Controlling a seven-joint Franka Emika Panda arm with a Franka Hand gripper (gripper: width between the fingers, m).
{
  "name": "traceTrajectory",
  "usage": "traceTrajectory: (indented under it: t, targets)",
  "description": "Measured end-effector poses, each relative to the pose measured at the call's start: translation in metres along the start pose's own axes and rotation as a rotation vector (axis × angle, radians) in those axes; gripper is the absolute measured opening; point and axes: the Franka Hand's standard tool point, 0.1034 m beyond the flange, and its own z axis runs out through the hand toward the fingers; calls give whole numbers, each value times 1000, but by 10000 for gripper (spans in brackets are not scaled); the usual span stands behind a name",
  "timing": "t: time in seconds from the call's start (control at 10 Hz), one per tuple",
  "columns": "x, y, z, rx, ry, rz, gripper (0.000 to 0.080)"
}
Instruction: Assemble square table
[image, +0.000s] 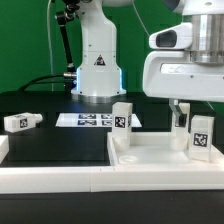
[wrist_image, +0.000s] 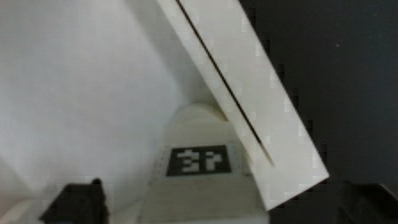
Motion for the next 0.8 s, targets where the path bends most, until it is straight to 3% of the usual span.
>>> traceTrajectory:
  t: [0.1,0.3,0.4,0.5,0.8]
  targets:
    - [1,1,0,0,0,-17,649]
    - [1,1,0,0,-1,-12,397]
    - [1,3,1,-3,-2,-10,397]
    - [1,4,1,-4,-3,-9,290]
    - [1,4,1,-3,-3,28,290]
